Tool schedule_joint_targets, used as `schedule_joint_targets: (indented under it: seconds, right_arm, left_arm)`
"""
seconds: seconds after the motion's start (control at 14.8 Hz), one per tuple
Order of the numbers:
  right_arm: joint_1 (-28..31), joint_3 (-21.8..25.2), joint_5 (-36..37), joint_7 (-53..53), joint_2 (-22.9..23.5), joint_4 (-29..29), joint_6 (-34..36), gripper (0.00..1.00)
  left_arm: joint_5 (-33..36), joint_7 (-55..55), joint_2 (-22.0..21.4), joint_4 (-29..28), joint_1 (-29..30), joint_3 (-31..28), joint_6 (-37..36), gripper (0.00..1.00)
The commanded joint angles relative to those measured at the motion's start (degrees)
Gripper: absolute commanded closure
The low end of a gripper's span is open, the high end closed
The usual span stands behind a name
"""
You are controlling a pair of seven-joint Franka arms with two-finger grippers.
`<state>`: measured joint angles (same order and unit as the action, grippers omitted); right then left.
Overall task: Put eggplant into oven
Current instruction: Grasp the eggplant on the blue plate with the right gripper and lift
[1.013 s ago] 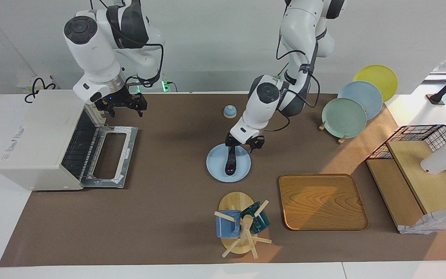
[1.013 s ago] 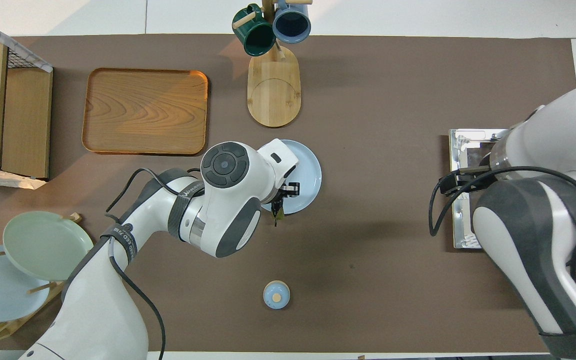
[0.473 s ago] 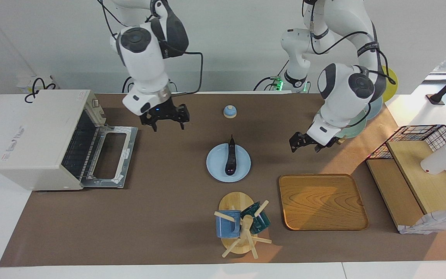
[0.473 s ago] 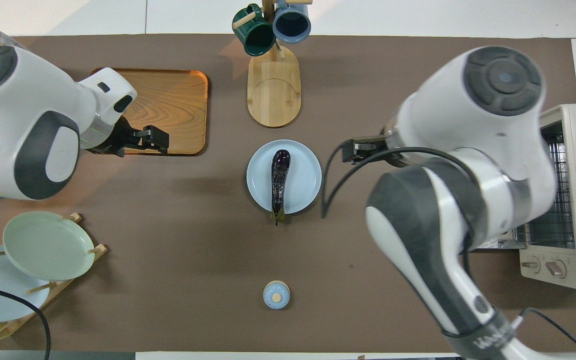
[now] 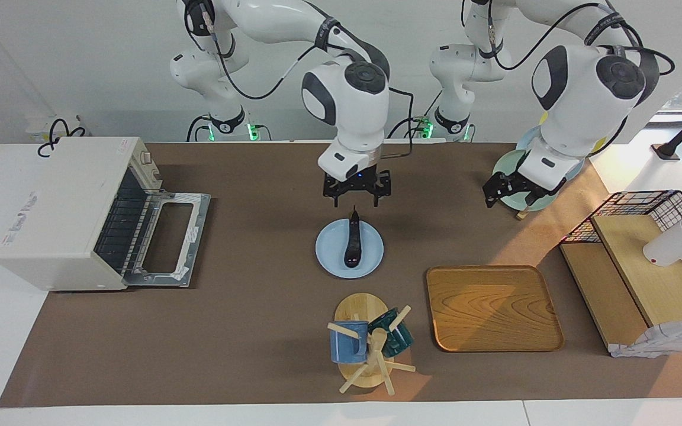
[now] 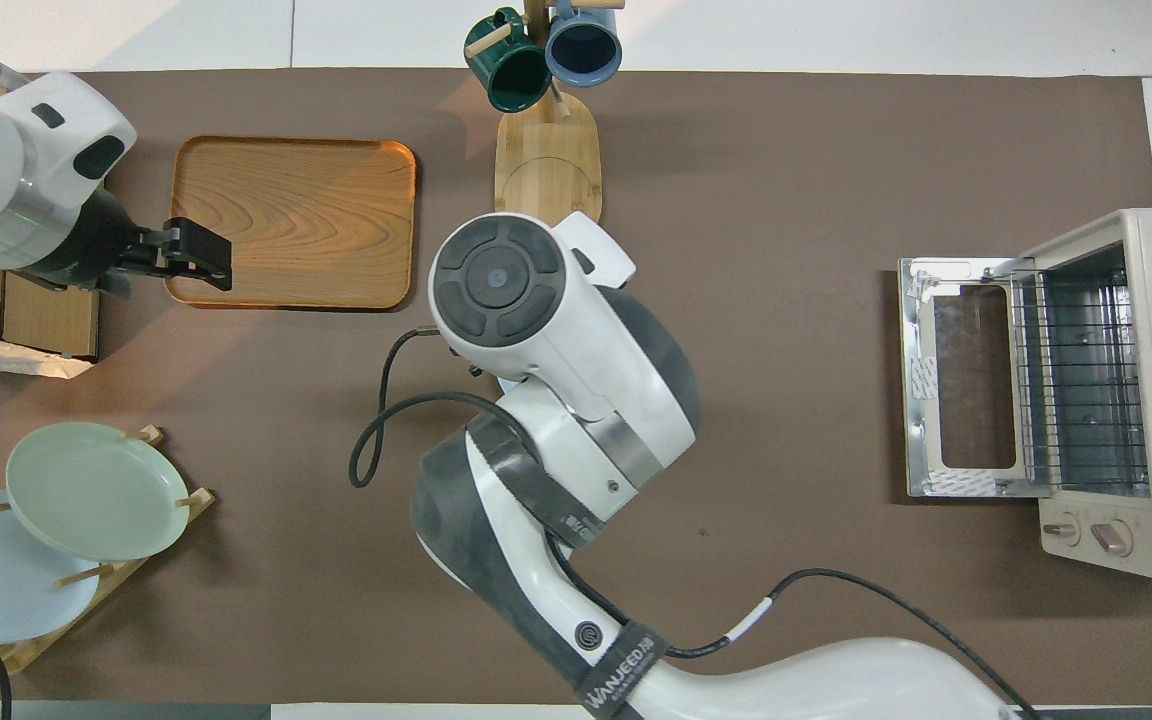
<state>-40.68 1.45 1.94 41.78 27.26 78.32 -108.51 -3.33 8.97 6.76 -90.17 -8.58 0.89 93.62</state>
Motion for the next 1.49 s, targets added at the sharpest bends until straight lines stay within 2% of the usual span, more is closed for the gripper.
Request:
schedule_joint_targets:
  seconds: [0.0,0.27,0.41,0.54,0.68,0.81,0.95,1.15,1.28,1.35,1.42]
  right_arm:
    - [0.2,0.1,1.0,1.6,4.3,-3.1,-4.2,0.00]
    - [0.0,0.0,0.4,2.2,7.4,-2.9,-12.1,0.00]
    - [-1.8,-0.1,0.1,2.3,8.0,-1.3,-15.6,0.10]
    - [-4.1,0.0,1.0,2.3,9.4,0.5,-16.2,0.15]
    - [-4.5,0.0,2.2,2.1,9.1,2.6,-15.9,0.25]
    - [-4.6,0.0,4.1,1.7,8.1,5.7,-14.5,0.31]
    - [-4.7,-0.1,6.1,1.7,7.3,7.9,-14.7,0.35]
    - [-4.6,-0.1,6.1,1.7,6.3,11.7,-18.3,0.44]
    - [-4.7,-0.1,6.1,1.7,5.9,12.5,-18.6,0.68]
    - [-4.7,-0.1,6.1,1.7,5.9,12.3,-18.2,0.91]
    - [-4.7,-0.1,6.1,1.6,6.0,12.0,-17.8,1.00]
  left_arm:
    - [2.1,-1.4,-4.3,-1.1,0.9,0.5,-3.7,0.00]
    - [2.2,-4.8,-8.6,-6.8,3.5,1.1,-3.5,0.00]
    - [2.1,-5.8,-9.8,-10.4,5.1,2.4,-1.6,0.00]
    - [2.1,-5.8,-11.0,-12.8,5.1,2.5,1.2,0.00]
    - [2.1,-6.0,-10.8,-12.4,5.3,2.7,1.6,0.00]
    - [2.1,-6.1,-9.9,-10.3,7.3,4.9,0.8,0.00]
    - [2.1,-6.1,-8.4,-7.1,7.1,4.7,-1.5,0.00]
    - [2.3,-6.0,-7.3,-5.0,6.6,4.5,-2.7,0.00]
    - [2.4,-6.0,-7.3,-5.0,6.4,4.5,-2.8,0.00]
    - [2.4,-6.1,-7.3,-4.9,6.5,4.5,-2.9,0.00]
    - [2.4,-6.1,-7.3,-5.0,6.6,4.5,-3.0,0.00]
